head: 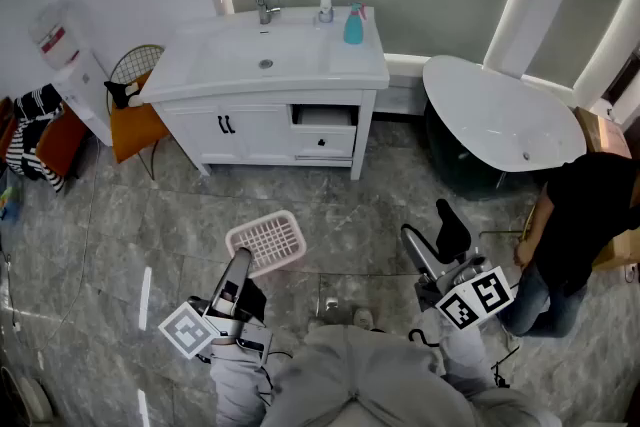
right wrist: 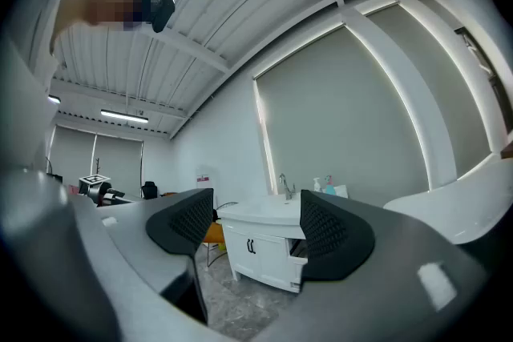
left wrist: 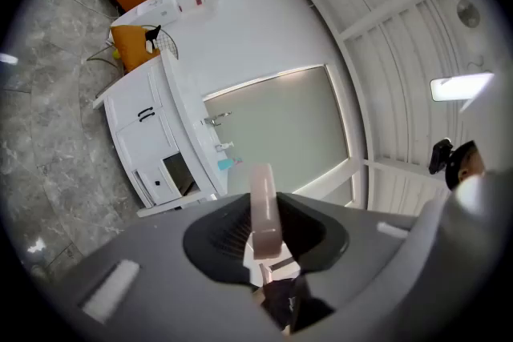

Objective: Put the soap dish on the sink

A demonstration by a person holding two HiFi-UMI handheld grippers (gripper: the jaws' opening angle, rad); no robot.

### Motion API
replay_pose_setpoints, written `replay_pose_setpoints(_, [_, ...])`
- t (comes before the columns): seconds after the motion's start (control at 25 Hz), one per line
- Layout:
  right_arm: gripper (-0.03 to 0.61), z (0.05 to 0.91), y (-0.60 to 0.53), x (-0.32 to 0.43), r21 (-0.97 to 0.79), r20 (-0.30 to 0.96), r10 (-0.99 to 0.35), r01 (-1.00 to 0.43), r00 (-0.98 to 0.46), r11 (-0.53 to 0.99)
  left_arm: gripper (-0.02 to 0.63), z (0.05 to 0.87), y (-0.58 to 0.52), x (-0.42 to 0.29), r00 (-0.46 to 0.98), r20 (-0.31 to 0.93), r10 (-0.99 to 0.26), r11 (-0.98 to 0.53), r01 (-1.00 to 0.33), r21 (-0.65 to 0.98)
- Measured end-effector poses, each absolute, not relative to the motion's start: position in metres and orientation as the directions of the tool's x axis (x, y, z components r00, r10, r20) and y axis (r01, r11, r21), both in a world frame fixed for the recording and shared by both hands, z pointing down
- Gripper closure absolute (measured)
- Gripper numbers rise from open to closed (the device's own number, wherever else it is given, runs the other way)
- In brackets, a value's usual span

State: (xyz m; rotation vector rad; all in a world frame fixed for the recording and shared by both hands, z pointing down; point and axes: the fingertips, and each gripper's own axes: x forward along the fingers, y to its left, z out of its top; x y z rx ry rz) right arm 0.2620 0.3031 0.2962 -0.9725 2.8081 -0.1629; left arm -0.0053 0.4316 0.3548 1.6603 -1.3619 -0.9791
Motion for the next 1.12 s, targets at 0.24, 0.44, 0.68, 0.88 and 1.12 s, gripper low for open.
replay_pose_setpoints(0.24, [0.239, 0.299, 0.302, 0.258, -0.157, -0.113, -0.620, -0.602, -0.776, 0.783, 0.470, 0.356, 0.432, -0.009, 0.134, -0.083, -0.987, -0.131, -0.409, 0.903])
replay_pose_setpoints(0.44, [0.239, 0.302, 0.300, 0.256, -0.153, -0.107, -0.617, -0.601, -0.780, 0.785, 0.469, 0.359, 0.431, -0.010, 0.131, -0.083, -0.988, -0.131, -0.412, 0.902])
replay_pose_setpoints(0.68, [0.239, 0.299, 0.298, 0.246, -0.161, -0.110, -0.613, -0.595, -0.782, 0.788, 0.471, 0.358, 0.429, -0.016, 0.132, -0.085, -0.988, -0.132, -0.406, 0.904])
replay_pose_setpoints(0.88, [0.239, 0.301, 0.300, 0.233, -0.174, -0.109, -0.610, -0.589, -0.785, 0.789, 0.470, 0.362, 0.427, -0.025, 0.143, -0.084, -0.986, -0.134, -0.395, 0.909])
replay_pose_setpoints(1.12, [0.239, 0.305, 0.303, 0.209, -0.180, -0.098, -0.624, -0.603, -0.775, 0.777, 0.469, 0.364, 0.422, -0.045, 0.180, -0.090, -0.980, -0.154, -0.382, 0.911])
